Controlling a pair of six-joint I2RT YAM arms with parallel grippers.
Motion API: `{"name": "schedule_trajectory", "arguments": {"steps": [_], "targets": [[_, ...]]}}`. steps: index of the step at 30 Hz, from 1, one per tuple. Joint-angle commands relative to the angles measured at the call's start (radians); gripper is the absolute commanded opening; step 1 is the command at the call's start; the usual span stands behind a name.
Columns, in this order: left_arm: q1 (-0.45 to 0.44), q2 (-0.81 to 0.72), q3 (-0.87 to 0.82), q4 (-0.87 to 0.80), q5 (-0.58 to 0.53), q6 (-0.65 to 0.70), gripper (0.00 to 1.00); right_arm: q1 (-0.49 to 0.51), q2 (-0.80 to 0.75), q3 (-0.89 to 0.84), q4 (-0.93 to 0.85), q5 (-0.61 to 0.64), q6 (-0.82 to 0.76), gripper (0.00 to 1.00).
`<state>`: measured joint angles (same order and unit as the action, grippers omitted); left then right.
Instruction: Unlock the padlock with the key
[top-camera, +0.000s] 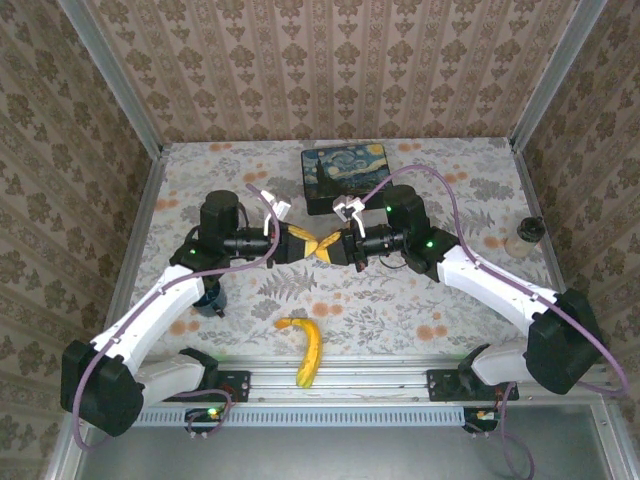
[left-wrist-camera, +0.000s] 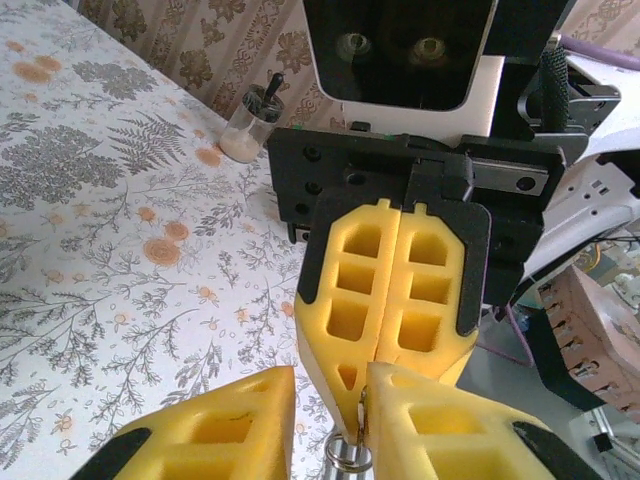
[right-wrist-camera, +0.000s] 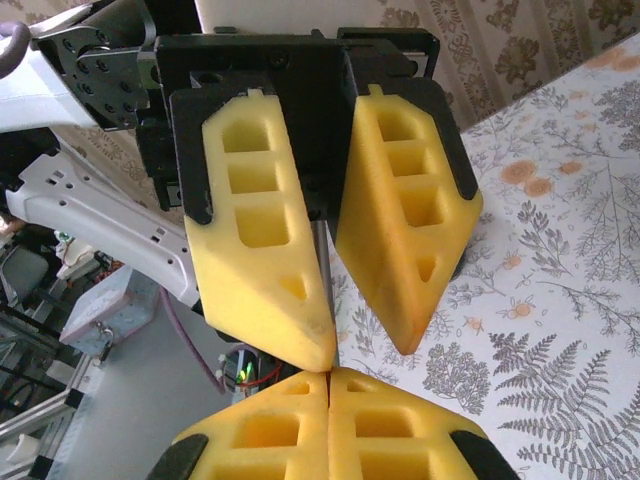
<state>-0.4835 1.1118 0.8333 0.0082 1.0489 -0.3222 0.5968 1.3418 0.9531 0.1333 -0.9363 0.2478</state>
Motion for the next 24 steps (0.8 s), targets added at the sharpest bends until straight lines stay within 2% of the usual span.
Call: {"name": "schedule_trajectory", "arguments": {"steps": [1, 16, 20, 24], "targets": [[0.007, -0.026, -0.019, 0.027, 0.041, -0.02, 0.26, 0.008, -0.037, -0.004, 0.05, -0.025, 0.018, 0.0], [-0.003, -0.014, -0.042, 0.15, 0.07, -0.091, 0.24, 0.018, -0.011, 0.005, 0.07, -0.028, 0.031, 0.0], [-0.009, -0.004, -0.042, 0.188, 0.082, -0.115, 0.2, 0.02, -0.004, 0.01, 0.068, -0.027, 0.03, 0.0], [-0.012, 0.003, -0.037, 0.18, 0.088, -0.114, 0.09, 0.02, -0.002, 0.009, 0.066, -0.014, 0.028, 0.0]]}}
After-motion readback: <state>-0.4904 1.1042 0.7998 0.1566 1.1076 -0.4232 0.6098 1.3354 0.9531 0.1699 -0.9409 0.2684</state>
